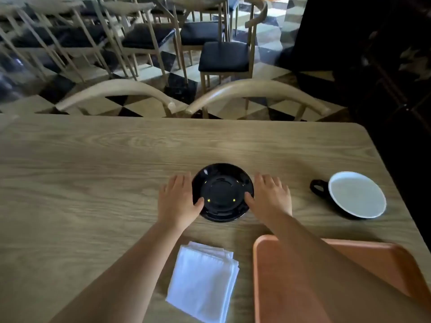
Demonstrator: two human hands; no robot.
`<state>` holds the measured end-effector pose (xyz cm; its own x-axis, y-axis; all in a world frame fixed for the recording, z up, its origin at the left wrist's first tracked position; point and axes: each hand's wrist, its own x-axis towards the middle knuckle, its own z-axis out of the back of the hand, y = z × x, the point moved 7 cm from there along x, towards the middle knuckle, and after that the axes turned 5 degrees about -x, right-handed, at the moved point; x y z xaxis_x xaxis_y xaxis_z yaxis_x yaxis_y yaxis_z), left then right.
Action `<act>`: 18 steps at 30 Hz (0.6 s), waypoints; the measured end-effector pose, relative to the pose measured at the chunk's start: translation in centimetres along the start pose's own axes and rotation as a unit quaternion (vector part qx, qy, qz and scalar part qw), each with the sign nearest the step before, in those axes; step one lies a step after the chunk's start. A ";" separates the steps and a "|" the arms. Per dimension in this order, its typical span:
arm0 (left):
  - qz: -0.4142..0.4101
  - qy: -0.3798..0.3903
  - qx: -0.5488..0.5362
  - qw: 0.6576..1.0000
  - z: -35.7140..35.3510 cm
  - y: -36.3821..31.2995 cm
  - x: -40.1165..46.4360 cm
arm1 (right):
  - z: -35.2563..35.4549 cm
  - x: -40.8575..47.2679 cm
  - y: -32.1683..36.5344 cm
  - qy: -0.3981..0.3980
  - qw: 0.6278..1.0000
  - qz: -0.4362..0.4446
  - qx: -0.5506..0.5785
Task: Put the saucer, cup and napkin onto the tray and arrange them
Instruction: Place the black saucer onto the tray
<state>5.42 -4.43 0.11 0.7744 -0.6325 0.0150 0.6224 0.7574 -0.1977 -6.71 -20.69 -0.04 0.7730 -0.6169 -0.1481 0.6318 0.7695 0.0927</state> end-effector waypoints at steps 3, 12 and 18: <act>0.029 -0.007 -0.040 0.999 -0.2 0.2 0.4 | -0.7 0.4 -0.1 -0.003 1.000 -0.006 0.030; 0.172 0.098 -0.387 0.901 -1.2 1.0 -1.0 | -0.9 0.0 -0.6 0.046 0.957 -0.094 0.271; 0.193 0.117 -0.571 0.789 1.2 -1.9 -5.5 | 2.0 -4.3 -4.4 0.019 0.913 -0.085 0.399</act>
<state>0.14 -2.17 1.59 0.7556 -0.5044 -0.4179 -0.2670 0.3454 -0.8997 -12.71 -21.79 2.11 0.6669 -0.6983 -0.2602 0.5945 0.2881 0.7507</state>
